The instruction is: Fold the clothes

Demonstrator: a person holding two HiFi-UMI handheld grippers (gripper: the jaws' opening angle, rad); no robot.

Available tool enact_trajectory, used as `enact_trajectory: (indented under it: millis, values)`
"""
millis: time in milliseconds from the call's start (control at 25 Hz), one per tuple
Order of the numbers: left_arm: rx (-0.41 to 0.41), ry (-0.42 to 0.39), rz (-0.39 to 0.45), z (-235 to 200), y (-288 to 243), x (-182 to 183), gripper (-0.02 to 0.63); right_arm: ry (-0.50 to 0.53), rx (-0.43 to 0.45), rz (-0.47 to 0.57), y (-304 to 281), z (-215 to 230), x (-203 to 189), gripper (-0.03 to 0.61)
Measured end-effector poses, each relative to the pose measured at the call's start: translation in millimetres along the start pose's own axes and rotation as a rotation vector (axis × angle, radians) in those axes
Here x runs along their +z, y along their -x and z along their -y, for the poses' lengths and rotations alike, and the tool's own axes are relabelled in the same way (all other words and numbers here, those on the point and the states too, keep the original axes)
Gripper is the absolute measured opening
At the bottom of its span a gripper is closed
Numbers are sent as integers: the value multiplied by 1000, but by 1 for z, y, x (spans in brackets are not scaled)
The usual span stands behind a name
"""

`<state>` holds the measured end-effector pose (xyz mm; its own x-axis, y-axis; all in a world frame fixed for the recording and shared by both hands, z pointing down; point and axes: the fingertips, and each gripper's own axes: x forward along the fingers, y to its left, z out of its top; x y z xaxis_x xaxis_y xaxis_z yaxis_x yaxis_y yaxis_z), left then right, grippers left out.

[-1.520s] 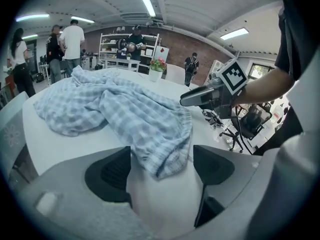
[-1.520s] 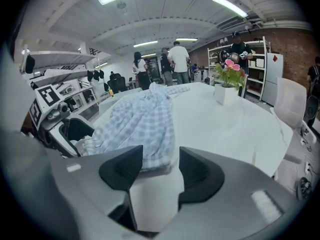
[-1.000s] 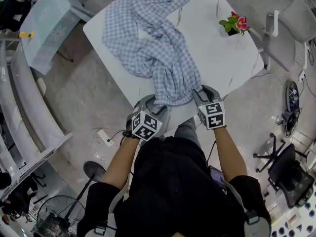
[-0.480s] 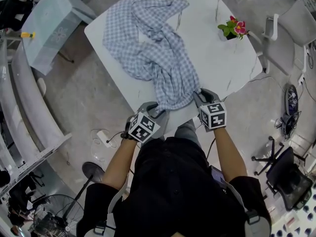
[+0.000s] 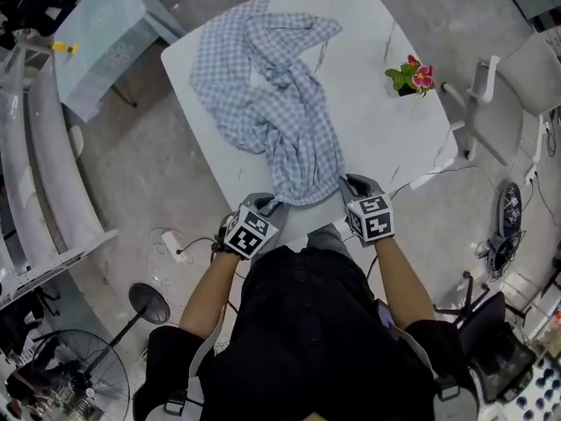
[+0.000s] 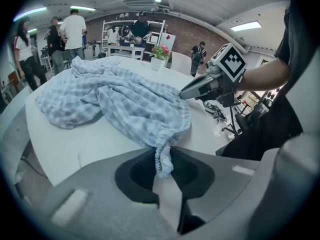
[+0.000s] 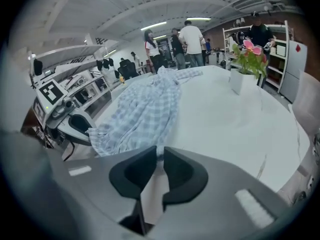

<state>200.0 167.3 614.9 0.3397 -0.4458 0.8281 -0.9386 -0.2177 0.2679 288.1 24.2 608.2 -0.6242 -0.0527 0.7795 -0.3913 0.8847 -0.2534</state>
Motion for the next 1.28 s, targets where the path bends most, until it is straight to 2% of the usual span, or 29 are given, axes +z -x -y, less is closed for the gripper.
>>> enact_trajectory:
  millis: [200, 400, 680, 880, 1280]
  values:
    - [89, 85, 2, 0, -10, 1, 58, 95, 80, -13, -2, 9, 5, 51]
    - [176, 108, -1, 8, -15, 7, 60, 150, 123, -32, 1, 22, 4, 51]
    - [229, 130, 33, 15, 1, 12, 55, 241, 143, -31, 5, 17, 9, 48]
    - [251, 139, 65, 32, 16, 7, 55, 232, 97, -3, 21, 7, 10, 46]
    - [288, 116, 81, 85, 29, -19, 58, 243, 27, 15, 55, -9, -24, 46]
